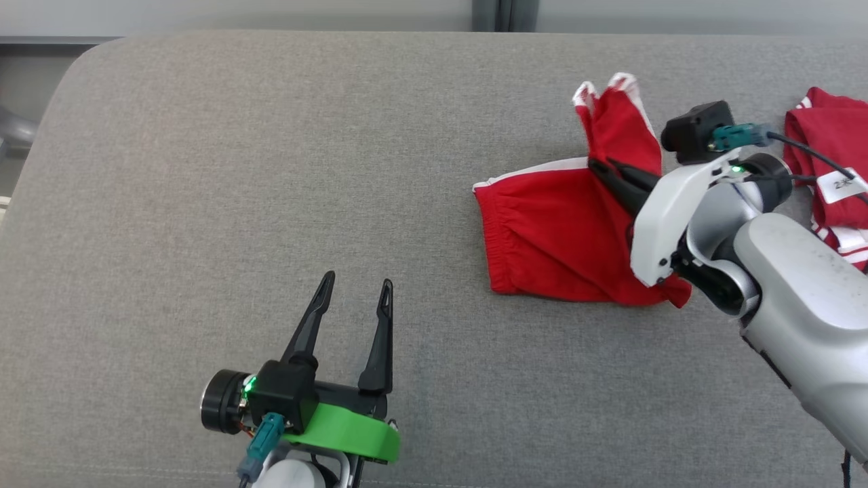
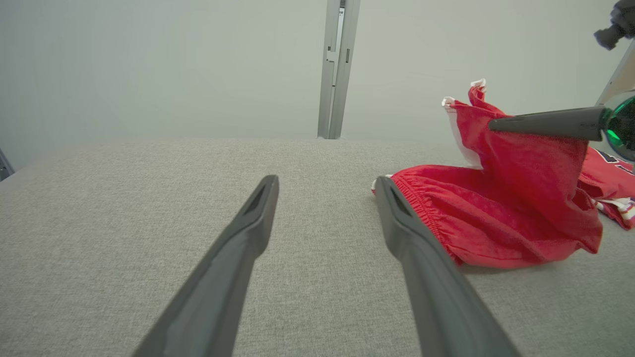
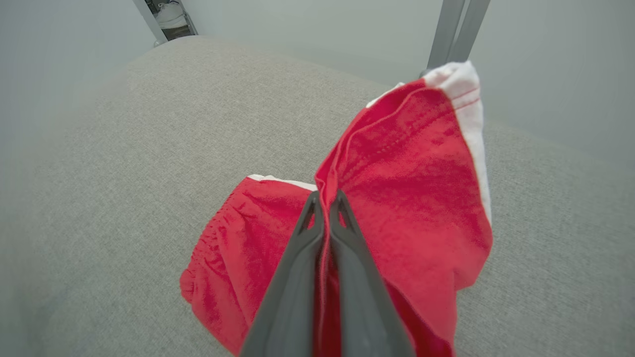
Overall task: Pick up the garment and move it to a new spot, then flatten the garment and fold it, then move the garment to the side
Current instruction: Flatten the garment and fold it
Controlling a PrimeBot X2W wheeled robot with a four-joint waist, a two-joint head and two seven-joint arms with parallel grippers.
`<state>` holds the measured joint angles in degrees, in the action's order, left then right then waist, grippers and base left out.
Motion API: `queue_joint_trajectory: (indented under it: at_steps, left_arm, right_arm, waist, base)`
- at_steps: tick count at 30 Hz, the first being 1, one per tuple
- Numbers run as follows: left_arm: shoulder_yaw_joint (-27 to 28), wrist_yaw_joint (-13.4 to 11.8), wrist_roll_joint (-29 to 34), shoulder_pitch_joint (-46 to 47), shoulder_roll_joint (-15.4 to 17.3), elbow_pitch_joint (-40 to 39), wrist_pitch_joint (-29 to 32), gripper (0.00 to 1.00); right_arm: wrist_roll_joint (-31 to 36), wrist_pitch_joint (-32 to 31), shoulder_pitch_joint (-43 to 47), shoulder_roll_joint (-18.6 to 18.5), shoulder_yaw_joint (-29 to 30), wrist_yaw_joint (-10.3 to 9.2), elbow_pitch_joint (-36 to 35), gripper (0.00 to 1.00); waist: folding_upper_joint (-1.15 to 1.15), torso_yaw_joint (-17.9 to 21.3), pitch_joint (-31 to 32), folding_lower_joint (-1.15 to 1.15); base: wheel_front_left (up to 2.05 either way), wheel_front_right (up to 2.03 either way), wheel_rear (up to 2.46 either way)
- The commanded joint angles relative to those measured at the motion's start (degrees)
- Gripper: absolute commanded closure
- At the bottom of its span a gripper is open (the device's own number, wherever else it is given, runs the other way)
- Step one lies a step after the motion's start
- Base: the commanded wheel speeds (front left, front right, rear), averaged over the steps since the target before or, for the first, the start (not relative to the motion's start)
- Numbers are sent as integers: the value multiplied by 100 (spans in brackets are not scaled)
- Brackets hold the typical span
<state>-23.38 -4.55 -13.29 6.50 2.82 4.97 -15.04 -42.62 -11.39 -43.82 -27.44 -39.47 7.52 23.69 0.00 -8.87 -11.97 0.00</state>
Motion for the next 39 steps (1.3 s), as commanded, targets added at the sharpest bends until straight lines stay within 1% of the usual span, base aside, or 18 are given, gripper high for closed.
queue_joint_trajectory:
  at_steps: [1,8,12,13,14,17,20,26,30,37,39]
  left_arm:
    - [-18,-23,-33,5,16,-16,-17,0]
    - [-148,-93,-195,86,16,-24,-16,0]
    - [-176,-112,-251,106,16,-24,-17,0]
    - [-177,-116,-258,106,16,-21,-16,0]
    - [-177,-118,-262,104,16,-15,-16,0]
    - [-172,-140,-264,99,16,-6,-17,0]
    - [-140,-137,-204,71,16,6,-17,0]
    - [-20,-98,-66,-66,17,19,-16,0]
    - [63,-77,10,-161,18,13,-16,0]
    - [246,-28,175,-412,18,20,-16,0]
    - [326,-47,194,-532,18,-22,-16,0]
  right_arm:
    - [32,-52,-39,90,-65,-8,-7,100]
    - [-16,-226,-94,449,-406,-8,69,100]
    - [-134,-159,-70,619,-542,-8,110,100]
    - [-203,-121,-50,666,-538,-8,110,55]
    - [-264,-35,-36,710,-497,-8,113,0]
    - [-403,236,-38,743,-423,-8,60,0]
    - [-478,590,11,664,-298,-9,-17,0]
    - [-493,1204,305,297,33,-7,28,0]
    - [-571,1579,658,75,192,-7,89,0]
    - [-904,2099,1444,4,248,-6,241,0]
    - [-882,2290,1662,-8,232,-6,267,0]
  waist:
    - [0,-139,-67,0]
    - [0,-389,-151,0]
    - [0,-440,-168,0]
    - [0,-443,-165,0]
    - [0,-440,-157,0]
    - [0,-393,-116,0]
    - [0,-277,-41,0]
    - [0,28,156,0]
    - [0,230,284,0]
    - [0,491,633,0]
    - [0,567,733,0]
  base:
    - [0,0,0]
    - [0,0,0]
    - [0,0,0]
    - [0,0,0]
    - [0,0,0]
    - [0,0,0]
    - [0,0,0]
    - [0,0,0]
    - [0,0,0]
    - [0,0,0]
    - [0,0,0]
